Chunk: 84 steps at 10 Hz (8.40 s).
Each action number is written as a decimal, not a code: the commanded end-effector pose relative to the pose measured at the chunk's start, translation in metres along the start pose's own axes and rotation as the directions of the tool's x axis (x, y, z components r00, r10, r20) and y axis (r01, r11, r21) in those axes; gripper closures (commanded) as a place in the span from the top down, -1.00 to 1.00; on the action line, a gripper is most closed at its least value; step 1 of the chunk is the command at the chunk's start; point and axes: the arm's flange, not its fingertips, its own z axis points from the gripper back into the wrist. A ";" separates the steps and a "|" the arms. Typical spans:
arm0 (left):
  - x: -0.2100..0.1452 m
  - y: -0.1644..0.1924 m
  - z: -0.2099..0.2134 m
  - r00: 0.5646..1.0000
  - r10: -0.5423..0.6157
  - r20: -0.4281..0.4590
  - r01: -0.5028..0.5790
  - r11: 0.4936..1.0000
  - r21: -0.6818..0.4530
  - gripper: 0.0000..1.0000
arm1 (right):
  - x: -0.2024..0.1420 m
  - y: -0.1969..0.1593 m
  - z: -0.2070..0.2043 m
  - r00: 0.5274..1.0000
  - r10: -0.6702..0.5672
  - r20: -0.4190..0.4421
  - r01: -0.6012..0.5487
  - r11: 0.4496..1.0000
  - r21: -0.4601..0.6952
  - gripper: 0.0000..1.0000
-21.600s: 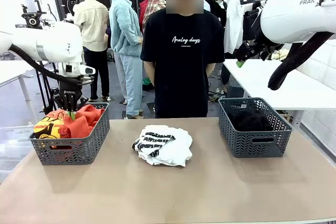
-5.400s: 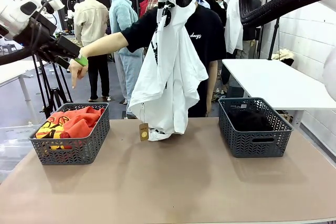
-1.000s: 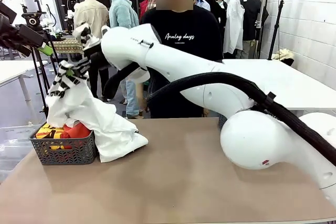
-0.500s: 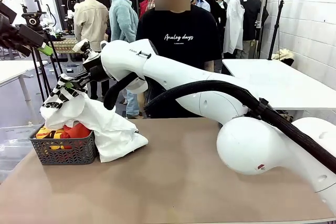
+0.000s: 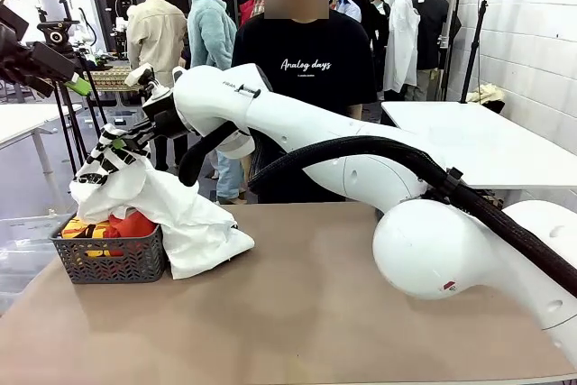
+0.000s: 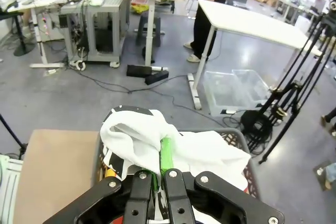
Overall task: Sort the tops and bottoms.
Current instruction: Sort the clothes according to human instructions.
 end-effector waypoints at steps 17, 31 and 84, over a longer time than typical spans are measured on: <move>0.001 0.000 0.001 1.000 -0.001 0.001 0.001 1.000 0.002 1.00 | -0.099 0.031 -0.057 0.955 0.047 -0.293 0.032 0.965 0.260 -1.00; 0.001 0.000 0.001 1.000 -0.001 0.001 0.001 1.000 0.002 1.00 | -0.088 -0.017 -0.108 0.939 0.101 -0.328 0.003 0.954 0.301 -0.38; 0.001 0.000 0.001 1.000 -0.001 0.001 0.001 1.000 0.002 1.00 | -0.046 0.184 0.321 0.888 -0.389 -0.243 0.279 0.879 -0.388 1.00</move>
